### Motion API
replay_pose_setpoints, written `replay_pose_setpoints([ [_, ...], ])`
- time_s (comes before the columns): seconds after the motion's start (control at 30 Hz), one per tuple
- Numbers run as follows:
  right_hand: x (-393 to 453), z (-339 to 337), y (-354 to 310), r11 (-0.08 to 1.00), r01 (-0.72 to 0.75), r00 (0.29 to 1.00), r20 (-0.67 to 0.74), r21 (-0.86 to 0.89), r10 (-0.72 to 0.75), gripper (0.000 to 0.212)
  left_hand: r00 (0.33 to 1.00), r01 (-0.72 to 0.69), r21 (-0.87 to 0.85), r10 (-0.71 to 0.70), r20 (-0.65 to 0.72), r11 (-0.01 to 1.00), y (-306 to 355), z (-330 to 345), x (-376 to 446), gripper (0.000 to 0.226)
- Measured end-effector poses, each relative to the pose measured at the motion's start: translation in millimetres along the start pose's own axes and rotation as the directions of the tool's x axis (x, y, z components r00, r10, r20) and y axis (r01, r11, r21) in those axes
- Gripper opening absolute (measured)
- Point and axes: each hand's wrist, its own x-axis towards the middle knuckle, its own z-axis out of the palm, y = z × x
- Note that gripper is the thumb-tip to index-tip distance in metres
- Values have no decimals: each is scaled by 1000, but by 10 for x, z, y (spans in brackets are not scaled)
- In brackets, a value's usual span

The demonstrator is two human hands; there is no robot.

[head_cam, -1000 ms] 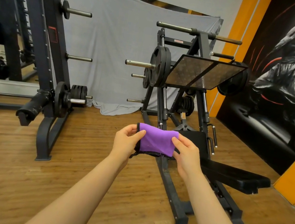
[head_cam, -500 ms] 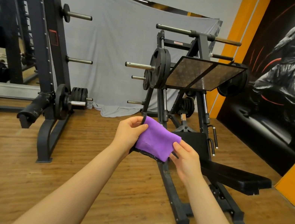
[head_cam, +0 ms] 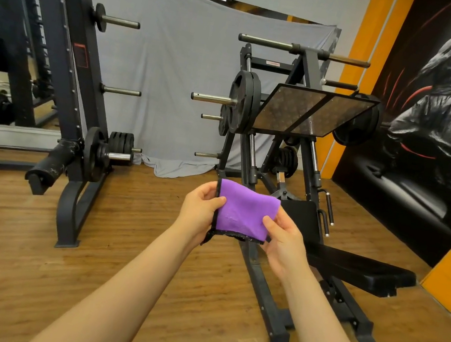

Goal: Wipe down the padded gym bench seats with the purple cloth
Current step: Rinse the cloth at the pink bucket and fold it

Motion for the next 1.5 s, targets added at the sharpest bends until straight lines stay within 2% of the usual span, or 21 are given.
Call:
replay_pose_setpoints([
  [0.13,2,-30,82,993,-117,988,100,22,114,27,998,7,-87,-2,69,996,47,50,22,32],
  [0.27,45,-67,177,953,-186,977,145,238,154,30,987,50,-113,-32,154,992,91,93,37,33],
  [0.33,74,-71,216,915,-223,970,171,336,173,39,978,74,-108,-51,204,991,104,100,46,33],
  [0.4,94,-66,225,886,-261,959,206,384,193,61,964,85,-86,-60,257,993,117,90,59,32],
  [0.43,103,-73,226,883,-275,954,225,380,200,69,958,83,-69,-61,281,994,128,80,67,31],
  [0.47,118,-93,233,892,-275,953,227,359,203,69,952,77,-49,-59,301,996,147,69,74,31],
  [0.57,158,-167,229,967,-209,969,161,146,185,41,945,36,57,-53,322,998,204,21,141,34],
  [0.6,185,-197,229,983,-172,978,134,57,163,38,945,18,113,-54,322,993,223,3,172,34],
  [0.63,218,-225,225,990,-142,983,118,11,140,40,945,2,163,-55,323,987,239,-7,204,34],
  [0.7,279,-260,219,992,-120,985,128,30,115,45,942,-13,216,-60,329,976,260,-4,259,34],
  [0.77,345,-241,196,991,-114,975,199,71,98,53,935,-9,220,-70,349,975,268,25,294,34],
  [0.83,399,-199,189,997,-80,959,272,-12,80,60,927,2,222,-85,365,975,268,42,315,33],
  [0.93,427,-183,174,982,-8,985,168,-188,40,42,949,0,237,-74,305,972,242,21,357,32],
  [1.0,444,-216,170,974,-8,995,92,-228,29,30,979,-20,284,-38,199,959,189,-7,390,30],
  [1.07,460,-244,180,965,-13,998,55,-262,29,28,994,-38,360,-2,108,932,100,-24,414,27],
  [1.23,508,-226,317,979,-85,996,-19,-187,83,12,997,-59,398,77,-30,916,-165,-36,489,21],
  [1.33,564,-218,483,981,-163,986,-47,-106,159,11,996,7,338,23,-82,941,-359,-56,557,19],
  [1.4,610,-215,655,977,-199,978,-77,-82,193,13,991,105,322,-73,-111,941,-536,-107,619,21],
  [1.5,670,-270,970,967,-232,969,-110,-104,221,14,970,240,341,-214,-115,909,-867,-246,714,10],
])
